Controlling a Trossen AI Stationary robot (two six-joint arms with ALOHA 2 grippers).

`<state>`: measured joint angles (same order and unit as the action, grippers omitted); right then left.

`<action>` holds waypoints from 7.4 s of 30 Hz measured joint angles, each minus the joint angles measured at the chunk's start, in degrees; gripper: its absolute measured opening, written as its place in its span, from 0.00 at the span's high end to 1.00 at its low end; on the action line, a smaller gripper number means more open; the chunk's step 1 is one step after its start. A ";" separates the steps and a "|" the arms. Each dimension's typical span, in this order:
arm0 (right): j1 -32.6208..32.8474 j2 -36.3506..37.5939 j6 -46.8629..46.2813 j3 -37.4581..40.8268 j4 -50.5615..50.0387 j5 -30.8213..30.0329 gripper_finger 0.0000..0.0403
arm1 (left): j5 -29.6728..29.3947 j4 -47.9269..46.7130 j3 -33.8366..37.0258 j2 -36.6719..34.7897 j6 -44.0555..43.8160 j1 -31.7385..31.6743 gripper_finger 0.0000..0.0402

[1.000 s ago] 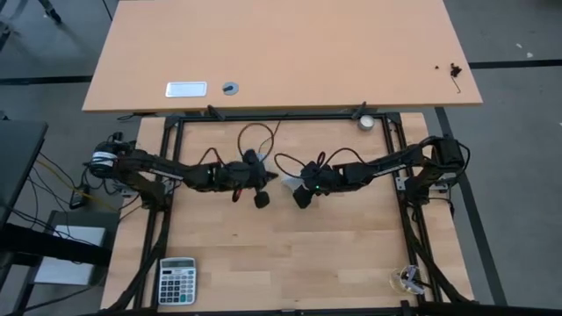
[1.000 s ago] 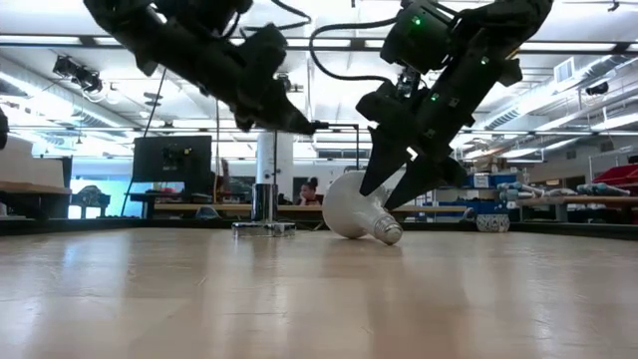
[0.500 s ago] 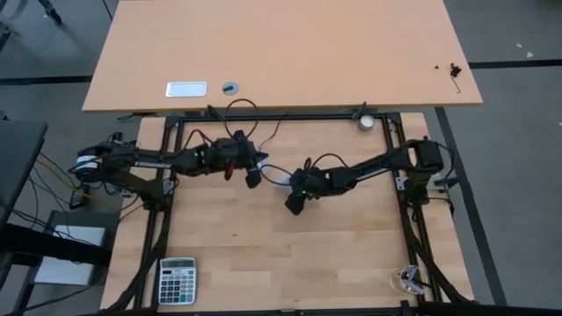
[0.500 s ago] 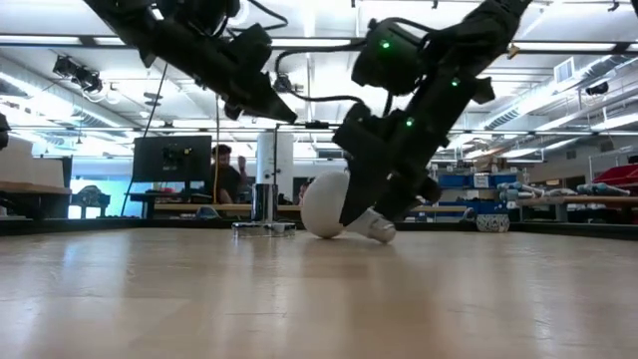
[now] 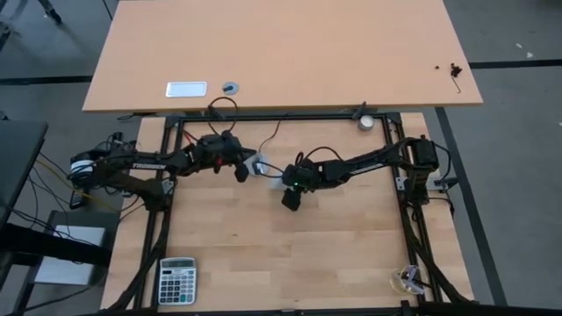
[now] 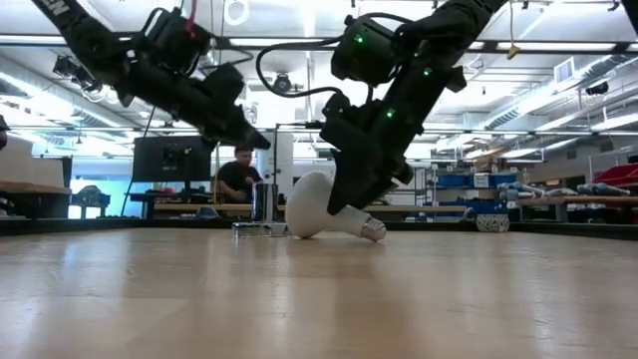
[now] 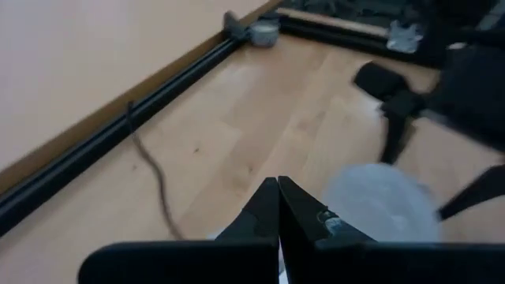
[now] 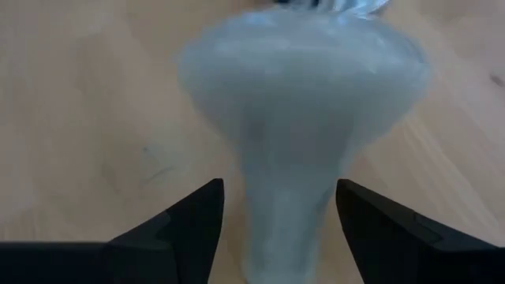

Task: Screw lightbulb
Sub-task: Insert the lightbulb into the silver lamp socket

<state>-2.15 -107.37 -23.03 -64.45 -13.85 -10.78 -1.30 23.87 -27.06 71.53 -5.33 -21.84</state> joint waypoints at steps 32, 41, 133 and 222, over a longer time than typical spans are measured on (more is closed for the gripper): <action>-1.48 -0.42 10.07 0.02 2.42 4.74 0.41 | 7.30 18.23 2.81 20.97 -1.31 -2.40 1.00; -1.36 -0.40 9.81 0.04 3.06 6.75 0.42 | 6.32 25.94 2.81 27.27 -4.78 0.26 1.00; -5.47 9.80 15.06 0.04 10.29 7.98 0.40 | 13.20 51.77 2.85 29.26 -8.43 8.34 1.00; -3.15 15.37 18.52 19.89 44.04 8.92 0.58 | 5.81 17.03 -8.25 33.62 6.34 6.82 1.00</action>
<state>-5.30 -92.00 -4.51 -44.55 30.19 -1.86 4.50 40.90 -35.31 105.15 1.01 -15.02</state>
